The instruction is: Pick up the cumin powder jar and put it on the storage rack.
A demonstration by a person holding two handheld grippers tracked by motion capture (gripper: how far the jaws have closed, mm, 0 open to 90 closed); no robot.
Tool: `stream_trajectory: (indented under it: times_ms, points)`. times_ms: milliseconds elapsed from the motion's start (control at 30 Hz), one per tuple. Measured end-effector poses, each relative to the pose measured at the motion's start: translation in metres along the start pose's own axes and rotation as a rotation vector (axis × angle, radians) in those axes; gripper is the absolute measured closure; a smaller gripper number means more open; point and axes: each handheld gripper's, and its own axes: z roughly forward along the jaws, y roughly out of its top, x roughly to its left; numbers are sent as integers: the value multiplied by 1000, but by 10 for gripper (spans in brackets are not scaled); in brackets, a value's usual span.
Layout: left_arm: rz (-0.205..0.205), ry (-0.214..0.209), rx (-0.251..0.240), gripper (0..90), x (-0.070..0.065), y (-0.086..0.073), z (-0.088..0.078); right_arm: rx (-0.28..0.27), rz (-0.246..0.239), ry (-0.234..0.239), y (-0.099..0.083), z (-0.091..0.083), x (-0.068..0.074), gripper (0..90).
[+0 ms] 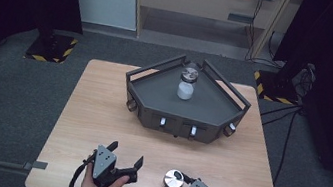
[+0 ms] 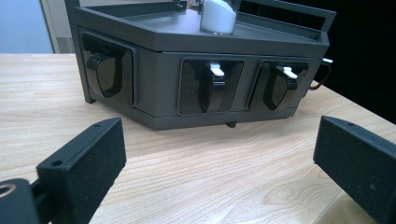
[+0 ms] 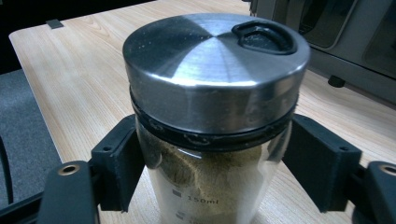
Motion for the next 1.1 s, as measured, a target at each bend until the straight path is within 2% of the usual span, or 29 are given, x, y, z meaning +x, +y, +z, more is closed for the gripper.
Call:
stream_trajectory:
  times_ms: [100,600,900,1100]
  points:
    - [0,-1,3,15,1,0,0,-3,-6,9,-1,1,0,309]
    - [-2,-7,8,14,1,-1,2,-6,-6,6,-2,2,1,312]
    - [-6,-8,8,14,1,-2,2,22,-18,-10,8,1,-1,314]
    - [-9,-9,19,14,2,-3,3,-4,-17,-22,17,-9,-4,314]
